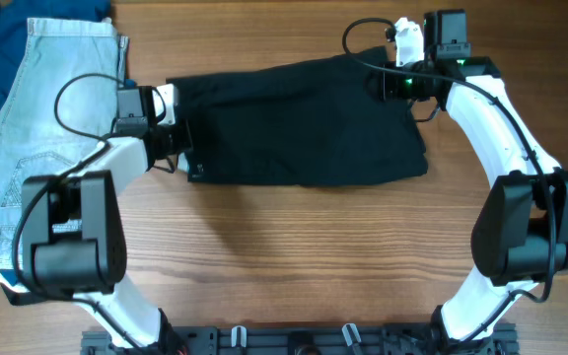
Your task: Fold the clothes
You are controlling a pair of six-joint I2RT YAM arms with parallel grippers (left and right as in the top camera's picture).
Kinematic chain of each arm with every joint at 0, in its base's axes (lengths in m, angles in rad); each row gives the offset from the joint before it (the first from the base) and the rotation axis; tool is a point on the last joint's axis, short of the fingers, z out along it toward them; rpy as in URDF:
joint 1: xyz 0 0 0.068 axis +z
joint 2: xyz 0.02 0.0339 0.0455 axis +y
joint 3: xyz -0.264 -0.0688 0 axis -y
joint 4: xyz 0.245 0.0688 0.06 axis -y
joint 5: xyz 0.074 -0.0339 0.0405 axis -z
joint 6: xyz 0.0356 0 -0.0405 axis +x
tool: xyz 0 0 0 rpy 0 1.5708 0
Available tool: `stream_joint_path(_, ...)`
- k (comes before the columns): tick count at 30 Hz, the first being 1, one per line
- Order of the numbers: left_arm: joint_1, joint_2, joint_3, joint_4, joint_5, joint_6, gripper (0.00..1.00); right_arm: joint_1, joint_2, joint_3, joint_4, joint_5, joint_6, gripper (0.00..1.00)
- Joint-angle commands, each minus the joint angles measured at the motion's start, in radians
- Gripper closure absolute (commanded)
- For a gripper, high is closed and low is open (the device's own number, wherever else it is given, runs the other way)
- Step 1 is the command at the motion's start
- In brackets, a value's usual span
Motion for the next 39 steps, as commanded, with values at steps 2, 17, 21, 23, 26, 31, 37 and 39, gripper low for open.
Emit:
stream_joint_path(2,0.047,-0.185,0.049,-0.208,-0.001,-0.042,0.96,-0.002,0.008,-0.020,0.002,-0.001,0.057,0.96)
stream_joint_path(17,0.033,-0.327,0.480,-0.837,0.000,0.154,0.96,0.095,0.243,-0.024,0.021,-0.188,0.207,0.96)
stream_joint_path(21,-0.029,-0.325,0.480,-0.816,0.030,0.160,0.96,0.096,0.274,-0.024,0.047,-0.189,0.214,0.96)
stream_joint_path(23,-0.094,-0.317,0.480,-0.806,0.031,0.140,0.96,0.095,0.298,-0.024,0.055,-0.189,0.231,0.96)
stream_joint_path(26,-0.222,-0.252,0.480,-0.765,0.031,0.082,0.96,0.095,0.327,-0.024,0.060,-0.197,0.240,0.96)
stream_joint_path(31,-0.429,-0.046,0.480,-0.521,0.030,-0.159,0.96,0.095,0.330,-0.024,0.078,-0.220,0.241,0.96)
stream_joint_path(37,-0.536,0.106,0.480,-0.244,0.026,-0.365,0.96,0.093,0.328,-0.024,0.100,-0.278,0.240,0.96)
stream_joint_path(39,-0.538,0.128,0.480,-0.227,0.019,-0.380,0.87,0.080,0.311,-0.015,0.132,-0.350,0.240,0.96)
